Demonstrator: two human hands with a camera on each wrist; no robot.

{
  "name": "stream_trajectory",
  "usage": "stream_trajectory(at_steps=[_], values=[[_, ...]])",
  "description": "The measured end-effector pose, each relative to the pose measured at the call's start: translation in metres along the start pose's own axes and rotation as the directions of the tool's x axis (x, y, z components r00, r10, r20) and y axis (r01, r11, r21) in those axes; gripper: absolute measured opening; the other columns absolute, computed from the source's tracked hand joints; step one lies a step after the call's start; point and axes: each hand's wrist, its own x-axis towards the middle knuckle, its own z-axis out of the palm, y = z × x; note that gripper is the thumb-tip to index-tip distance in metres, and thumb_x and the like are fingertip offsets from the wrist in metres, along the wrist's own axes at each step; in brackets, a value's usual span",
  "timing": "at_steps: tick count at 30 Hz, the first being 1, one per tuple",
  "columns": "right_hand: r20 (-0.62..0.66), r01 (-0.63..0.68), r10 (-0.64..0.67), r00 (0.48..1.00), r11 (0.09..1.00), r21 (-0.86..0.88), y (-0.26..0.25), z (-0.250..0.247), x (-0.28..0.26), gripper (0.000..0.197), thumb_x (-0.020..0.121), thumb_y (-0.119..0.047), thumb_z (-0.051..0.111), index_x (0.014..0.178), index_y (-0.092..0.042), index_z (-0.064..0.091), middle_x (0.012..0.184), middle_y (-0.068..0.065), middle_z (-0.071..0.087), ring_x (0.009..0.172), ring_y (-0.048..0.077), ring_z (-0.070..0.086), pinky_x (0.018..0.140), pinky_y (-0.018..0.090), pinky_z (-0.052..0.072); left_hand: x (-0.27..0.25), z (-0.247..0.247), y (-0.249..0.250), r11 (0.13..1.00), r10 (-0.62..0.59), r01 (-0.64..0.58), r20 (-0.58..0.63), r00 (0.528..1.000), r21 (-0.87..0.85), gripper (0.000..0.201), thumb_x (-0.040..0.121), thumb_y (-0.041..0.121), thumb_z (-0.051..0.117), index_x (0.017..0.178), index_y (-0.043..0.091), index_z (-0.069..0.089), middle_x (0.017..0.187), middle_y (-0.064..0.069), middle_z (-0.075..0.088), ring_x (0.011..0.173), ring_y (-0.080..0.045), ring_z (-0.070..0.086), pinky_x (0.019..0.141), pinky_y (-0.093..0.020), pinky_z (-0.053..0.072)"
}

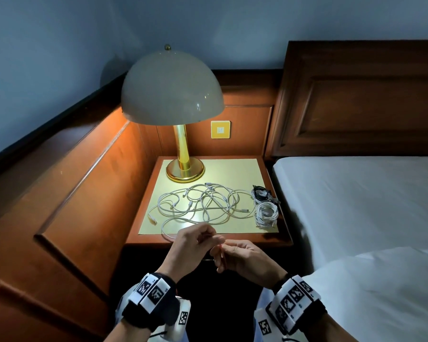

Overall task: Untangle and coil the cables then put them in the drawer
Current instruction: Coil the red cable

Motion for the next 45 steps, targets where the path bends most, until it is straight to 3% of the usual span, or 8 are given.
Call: stream_trajectory(at_steps=[7, 11, 17, 23, 28, 31, 34, 45], values=[[0.002, 0.054, -0.055, 0.998, 0.991, 0.124, 0.005, 0.016, 0.001, 0.025, 0.1, -0.023, 0.053, 0.101, 0.001, 0.06, 0.083, 0.012, 0.059, 0.076, 0.019, 0.056, 0.075, 0.027, 0.049, -0.002, -0.002, 0.004, 0.909, -0.182, 0.218, 0.132, 0.974, -0.356, 0.028, 0.097, 0.024, 0.068, 0.084, 0.001, 0.059, 0.06, -0.019, 0.062, 0.05, -0.034, 0.063, 0.055, -0.039, 0.053], [0.082, 0.067, -0.068, 0.994, 0.998, 0.005, -0.008, 0.02, -0.006, 0.018, 0.101, -0.015, 0.052, 0.104, 0.002, 0.058, 0.089, 0.013, 0.061, 0.08, 0.021, 0.057, 0.081, 0.027, 0.048, -0.007, 0.001, 0.007, 0.746, -0.234, 0.288, 0.169, 0.957, -0.601, 0.028, 0.098, 0.012, 0.061, 0.082, -0.008, 0.051, 0.056, -0.016, 0.05, 0.041, -0.025, 0.054, 0.046, -0.032, 0.051], [0.131, 0.16, -0.171, 0.977, 0.983, 0.088, -0.026, 0.036, -0.012, 0.015, 0.102, -0.005, 0.051, 0.106, 0.008, 0.059, 0.097, 0.02, 0.059, 0.085, 0.027, 0.056, 0.086, 0.032, 0.048, -0.011, 0.015, 0.018, 0.594, -0.33, 0.315, 0.133, 0.935, -0.74, 0.031, 0.088, 0.03, 0.063, 0.08, 0.001, 0.055, 0.042, -0.004, 0.04, 0.031, -0.012, 0.041, 0.035, -0.019, 0.038], [0.002, 0.354, -0.356, 0.935, 0.931, -0.088, -0.042, 0.037, -0.003, 0.017, 0.1, -0.003, 0.055, 0.104, 0.013, 0.062, 0.095, 0.026, 0.065, 0.078, 0.041, 0.058, 0.076, 0.053, 0.049, -0.013, 0.027, -0.002, 0.707, -0.249, 0.249, 0.096, 0.964, -0.662, 0.034, 0.08, 0.053, 0.076, 0.084, 0.02, 0.075, 0.057, -0.004, 0.045, 0.049, -0.011, 0.04, 0.05, -0.02, 0.036], [-0.215, 0.42, -0.533, 0.818, 0.81, -0.41, -0.051, 0.03, 0.013, 0.016, 0.098, 0.009, 0.052, 0.099, 0.005, 0.068, 0.089, 0.014, 0.072, 0.087, 0.019, 0.068, 0.083, 0.027, 0.053, -0.02, 0.033, -0.001, 0.886, -0.26, 0.292, 0.134, 0.956, -0.361, 0.032, 0.096, 0.04, 0.062, 0.079, 0.015, 0.067, 0.06, 0.003, 0.049, 0.057, -0.014, 0.043, 0.053, -0.024, 0.035], [-0.133, 0.332, -0.601, 0.788, 0.596, -0.731, -0.046, 0.015, 0.022, 0.016, 0.096, 0.004, 0.057, 0.096, -0.007, 0.067, 0.089, 0.0, 0.071, 0.088, 0.015, 0.068, 0.083, 0.027, 0.054, -0.021, 0.026, -0.008, 0.981, -0.165, 0.173, 0.093, 0.982, -0.087, 0.02, 0.099, 0.038, 0.061, 0.089, 0.024, 0.07, 0.071, 0.005, 0.063, 0.067, -0.01, 0.056, 0.064, -0.033, 0.047], [-0.03, 0.239, -0.602, 0.798, 0.361, -0.901, -0.031, -0.005, 0.023, 0.016, 0.093, 0.0, 0.058, 0.094, -0.015, 0.064, 0.086, -0.008, 0.065, 0.083, 0.003, 0.062, 0.077, 0.02, 0.05, -0.018, 0.016, -0.005, 0.994, -0.061, 0.059, 0.019, 0.998, 0.097, 0.013, 0.097, 0.034, 0.063, 0.096, 0.023, 0.07, 0.079, 0.008, 0.068, 0.073, -0.006, 0.062, 0.068, -0.022, 0.048], [-0.223, 0.105, -0.214, 0.951, 0.903, -0.418, -0.007, -0.003, 0.001, 0.024, 0.099, -0.019, 0.049, 0.085, -0.006, 0.063, 0.081, 0.006, 0.063, 0.08, 0.017, 0.056, 0.079, 0.027, 0.044, -0.001, 0.009, 0.001, 0.987, 0.09, -0.083, -0.048, 0.995, 0.14, 0.01, 0.097, 0.017, 0.066, 0.087, 0.014, 0.065, 0.077, 0.013, 0.063, 0.071, -0.007, 0.058, 0.066, -0.015, 0.042]])
